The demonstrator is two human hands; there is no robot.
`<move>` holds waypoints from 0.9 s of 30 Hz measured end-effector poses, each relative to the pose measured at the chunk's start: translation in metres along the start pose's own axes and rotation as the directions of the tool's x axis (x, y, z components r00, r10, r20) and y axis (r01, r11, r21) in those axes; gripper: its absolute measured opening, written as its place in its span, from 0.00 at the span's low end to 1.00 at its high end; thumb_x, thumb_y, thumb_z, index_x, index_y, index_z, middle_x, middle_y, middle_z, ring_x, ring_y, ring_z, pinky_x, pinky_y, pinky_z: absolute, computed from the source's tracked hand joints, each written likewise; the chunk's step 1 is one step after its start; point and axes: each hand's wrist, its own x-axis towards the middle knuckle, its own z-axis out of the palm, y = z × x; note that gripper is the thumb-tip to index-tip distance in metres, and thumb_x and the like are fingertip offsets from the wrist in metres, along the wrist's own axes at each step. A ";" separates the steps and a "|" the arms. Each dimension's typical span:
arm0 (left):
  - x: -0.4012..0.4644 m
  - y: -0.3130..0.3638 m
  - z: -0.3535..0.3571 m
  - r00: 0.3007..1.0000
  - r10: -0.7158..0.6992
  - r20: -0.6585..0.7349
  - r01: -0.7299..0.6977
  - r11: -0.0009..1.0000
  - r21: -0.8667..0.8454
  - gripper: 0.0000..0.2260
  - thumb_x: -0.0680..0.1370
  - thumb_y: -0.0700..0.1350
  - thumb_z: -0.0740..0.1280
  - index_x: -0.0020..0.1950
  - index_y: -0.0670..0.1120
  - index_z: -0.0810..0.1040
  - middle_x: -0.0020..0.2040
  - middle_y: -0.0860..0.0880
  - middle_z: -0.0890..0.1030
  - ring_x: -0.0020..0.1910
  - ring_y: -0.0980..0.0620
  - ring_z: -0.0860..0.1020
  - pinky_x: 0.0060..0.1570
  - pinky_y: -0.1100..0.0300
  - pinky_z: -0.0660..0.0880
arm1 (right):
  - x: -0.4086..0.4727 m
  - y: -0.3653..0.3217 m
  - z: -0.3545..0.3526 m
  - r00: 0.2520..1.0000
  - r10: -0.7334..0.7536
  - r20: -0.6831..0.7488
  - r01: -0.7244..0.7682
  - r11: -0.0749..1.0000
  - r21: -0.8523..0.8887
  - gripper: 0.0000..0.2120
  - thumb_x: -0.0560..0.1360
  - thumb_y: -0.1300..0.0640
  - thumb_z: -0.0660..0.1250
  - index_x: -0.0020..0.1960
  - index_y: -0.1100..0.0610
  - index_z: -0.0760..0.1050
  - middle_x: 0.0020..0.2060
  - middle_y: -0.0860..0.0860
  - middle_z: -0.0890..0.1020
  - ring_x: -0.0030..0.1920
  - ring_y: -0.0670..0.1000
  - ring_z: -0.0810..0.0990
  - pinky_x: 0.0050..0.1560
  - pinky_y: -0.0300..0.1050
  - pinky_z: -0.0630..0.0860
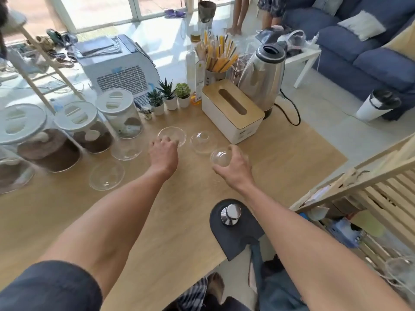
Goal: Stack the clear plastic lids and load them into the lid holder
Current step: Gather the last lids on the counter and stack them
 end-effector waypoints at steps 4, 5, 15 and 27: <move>0.000 0.000 0.000 0.998 -0.015 -0.063 0.012 0.999 -0.037 0.19 0.77 0.33 0.60 0.60 0.49 0.82 0.54 0.45 0.82 0.53 0.40 0.80 0.52 0.50 0.69 | 0.033 -0.025 0.001 0.992 -0.121 -0.036 0.123 0.991 0.048 0.38 0.71 0.44 0.79 0.75 0.53 0.70 0.67 0.53 0.73 0.67 0.54 0.75 0.70 0.57 0.75; 0.000 -0.001 -0.002 0.996 -0.026 -0.091 0.019 0.997 -0.077 0.18 0.77 0.33 0.60 0.60 0.48 0.82 0.53 0.44 0.82 0.50 0.39 0.80 0.49 0.50 0.69 | 0.041 -0.031 0.002 0.991 -0.134 -0.032 0.135 0.990 0.049 0.39 0.71 0.44 0.80 0.76 0.54 0.69 0.68 0.54 0.73 0.67 0.54 0.75 0.71 0.56 0.75; 0.014 0.001 -0.040 0.903 -0.386 -0.191 0.144 0.689 -0.711 0.14 0.84 0.41 0.61 0.69 0.43 0.78 0.58 0.45 0.81 0.54 0.49 0.78 0.60 0.50 0.77 | 0.078 -0.044 0.028 0.983 -0.167 0.075 0.168 0.986 -0.018 0.38 0.72 0.47 0.79 0.76 0.57 0.69 0.70 0.54 0.77 0.71 0.57 0.74 0.71 0.52 0.72; 0.026 0.045 -0.022 0.796 -0.406 0.449 0.415 -0.173 -0.893 0.22 0.80 0.29 0.64 0.73 0.40 0.71 0.47 0.43 0.77 0.41 0.53 0.79 0.39 0.60 0.83 | 0.063 -0.037 0.003 0.980 -0.197 0.030 0.186 0.956 0.227 0.34 0.78 0.59 0.64 0.83 0.55 0.60 0.80 0.54 0.68 0.80 0.53 0.65 0.80 0.55 0.64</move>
